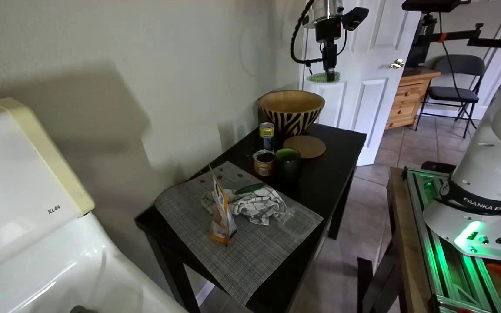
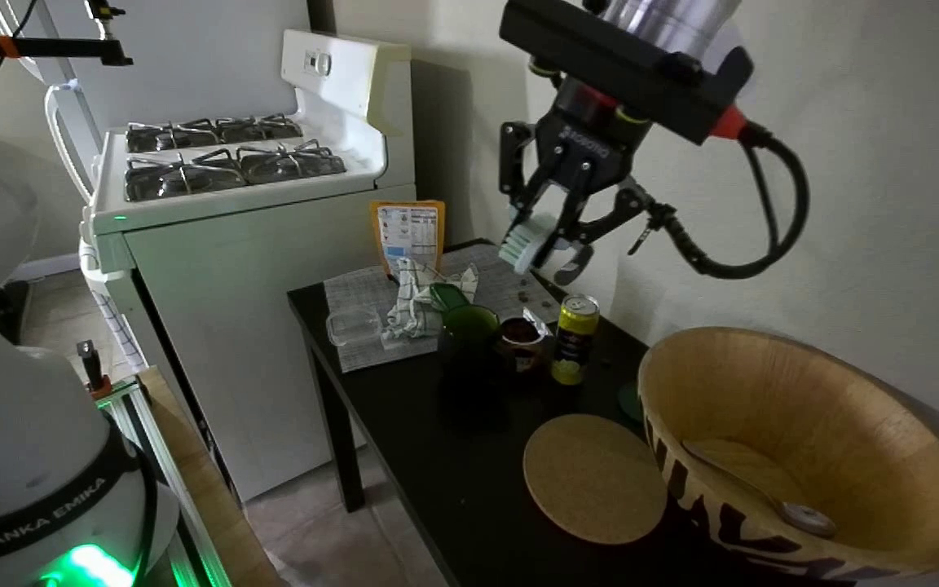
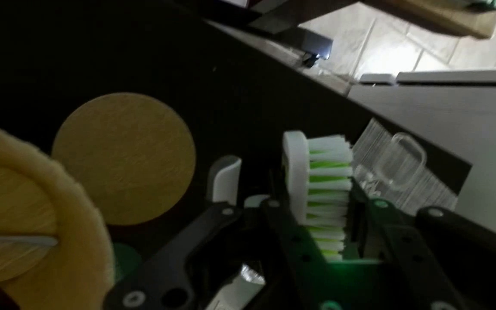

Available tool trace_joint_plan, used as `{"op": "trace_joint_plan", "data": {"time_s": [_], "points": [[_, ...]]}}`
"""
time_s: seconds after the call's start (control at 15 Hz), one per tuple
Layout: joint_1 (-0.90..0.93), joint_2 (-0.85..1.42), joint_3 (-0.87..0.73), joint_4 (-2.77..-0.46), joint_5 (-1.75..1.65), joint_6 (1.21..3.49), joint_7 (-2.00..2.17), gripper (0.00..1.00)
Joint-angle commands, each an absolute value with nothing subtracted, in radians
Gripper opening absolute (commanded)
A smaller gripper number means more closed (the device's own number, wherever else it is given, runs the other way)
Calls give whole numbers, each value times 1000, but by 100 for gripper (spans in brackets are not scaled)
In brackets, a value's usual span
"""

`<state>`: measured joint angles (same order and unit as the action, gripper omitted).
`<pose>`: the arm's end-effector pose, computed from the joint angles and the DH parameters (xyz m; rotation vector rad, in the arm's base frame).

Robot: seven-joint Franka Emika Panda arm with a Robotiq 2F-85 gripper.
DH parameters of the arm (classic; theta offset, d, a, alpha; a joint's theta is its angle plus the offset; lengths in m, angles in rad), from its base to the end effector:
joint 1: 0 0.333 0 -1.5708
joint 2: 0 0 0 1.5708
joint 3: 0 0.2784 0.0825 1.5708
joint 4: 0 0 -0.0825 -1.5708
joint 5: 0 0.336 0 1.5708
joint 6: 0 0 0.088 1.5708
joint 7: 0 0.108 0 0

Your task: Remove the white brush from the wooden bowl and put it on the table

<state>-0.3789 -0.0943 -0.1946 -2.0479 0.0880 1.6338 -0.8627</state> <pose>0.3806 -0.2370 0.4385 -2.8146 -0.3869 0.2491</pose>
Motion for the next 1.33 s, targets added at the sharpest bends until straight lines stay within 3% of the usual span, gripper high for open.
{"op": "trace_joint_plan", "data": {"time_s": [0.0, 0.13, 0.2, 0.93, 1.27], "points": [[-326, -118, -242, -2079, 77, 1620, -868, 32], [-318, -142, -248, -2111, 71, 1620, -878, 32], [-318, -145, -250, -2114, 70, 1620, -881, 8], [-289, -354, -272, -2565, 26, 2029, -782, 8], [-277, -343, -270, -2741, -49, 2257, -720, 8]]}}
